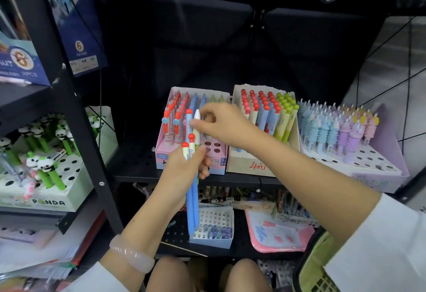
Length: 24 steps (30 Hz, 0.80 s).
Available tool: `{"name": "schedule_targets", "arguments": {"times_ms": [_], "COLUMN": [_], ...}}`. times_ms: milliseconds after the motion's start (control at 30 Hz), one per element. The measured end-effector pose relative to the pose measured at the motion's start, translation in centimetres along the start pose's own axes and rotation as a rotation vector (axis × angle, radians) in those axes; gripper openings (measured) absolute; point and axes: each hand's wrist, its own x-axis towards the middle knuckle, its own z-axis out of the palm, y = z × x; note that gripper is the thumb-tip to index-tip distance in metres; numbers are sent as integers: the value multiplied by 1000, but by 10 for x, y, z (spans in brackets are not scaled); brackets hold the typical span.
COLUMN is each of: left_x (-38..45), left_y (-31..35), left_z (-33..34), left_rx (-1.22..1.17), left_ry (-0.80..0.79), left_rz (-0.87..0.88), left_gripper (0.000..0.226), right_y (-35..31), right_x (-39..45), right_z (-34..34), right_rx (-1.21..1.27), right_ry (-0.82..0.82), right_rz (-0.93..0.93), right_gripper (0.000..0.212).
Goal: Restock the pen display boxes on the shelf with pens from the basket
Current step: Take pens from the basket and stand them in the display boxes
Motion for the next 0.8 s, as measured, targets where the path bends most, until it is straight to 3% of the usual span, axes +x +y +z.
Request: {"name": "schedule_targets", "arguments": {"times_ms": [100, 267, 333, 500, 600, 700, 800], "left_x": [-3, -6, -6, -3, -2, -3, -6], "left_y": [2, 0, -1, 3, 2, 2, 1], "left_z": [4, -4, -4, 5, 8, 8, 6], "left_rx": [-21, -91, -117, -198, -203, -181, -64], "left_ry": [-13, 56, 81, 59, 46, 35, 2], "left_rz": [7, 12, 11, 32, 22, 28, 50], "left_gripper": [16, 16, 20, 18, 16, 20, 19], "right_y": [6, 20, 24, 36, 44, 45, 36], "right_x": [-6, -22, -40, -86, -94, -92, -78], "right_z": [-1, -21, -17, 21, 32, 24, 13], "right_rx": [100, 441, 526, 191, 66, 118, 285], "right_ry": [2, 430, 483, 320, 194, 40, 154], "right_rz": [51, 83, 3, -238, -351, -299, -139], "right_gripper": [29, 15, 8, 9, 24, 33, 24]}}
